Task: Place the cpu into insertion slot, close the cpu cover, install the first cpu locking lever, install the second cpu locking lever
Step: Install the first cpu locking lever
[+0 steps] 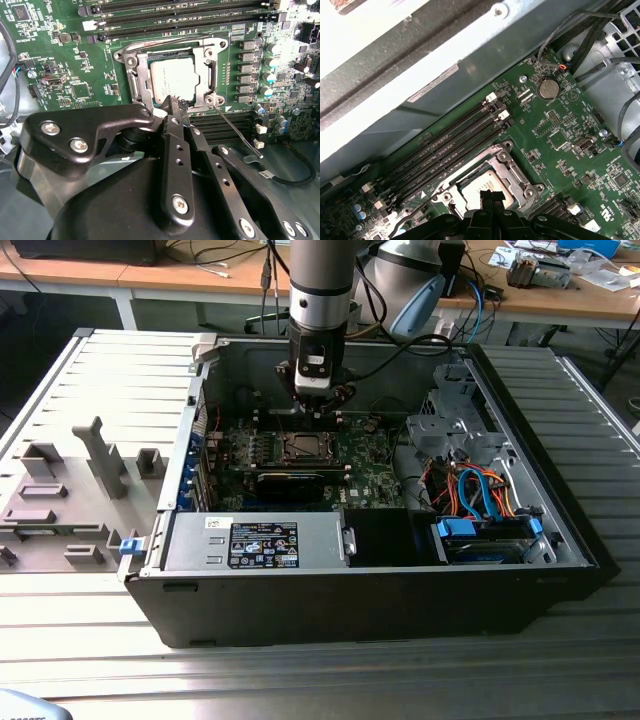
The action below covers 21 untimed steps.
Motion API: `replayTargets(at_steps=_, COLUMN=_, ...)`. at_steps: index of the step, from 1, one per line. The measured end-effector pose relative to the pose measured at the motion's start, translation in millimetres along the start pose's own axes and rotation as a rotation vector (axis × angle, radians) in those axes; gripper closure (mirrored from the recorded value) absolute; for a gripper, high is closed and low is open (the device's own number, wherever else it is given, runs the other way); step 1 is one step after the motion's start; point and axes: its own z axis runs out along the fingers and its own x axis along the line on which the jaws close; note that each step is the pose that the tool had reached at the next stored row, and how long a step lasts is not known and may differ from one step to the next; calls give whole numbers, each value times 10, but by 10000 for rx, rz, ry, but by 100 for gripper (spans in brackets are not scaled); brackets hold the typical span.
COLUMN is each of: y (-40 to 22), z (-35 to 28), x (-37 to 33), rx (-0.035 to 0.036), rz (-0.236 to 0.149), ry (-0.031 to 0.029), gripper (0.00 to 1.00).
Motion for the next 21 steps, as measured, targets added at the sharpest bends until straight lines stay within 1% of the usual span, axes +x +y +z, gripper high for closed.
replayTargets(at_steps=21, y=0, z=1, x=0, rx=-1, rz=-96, ry=0, gripper=89)
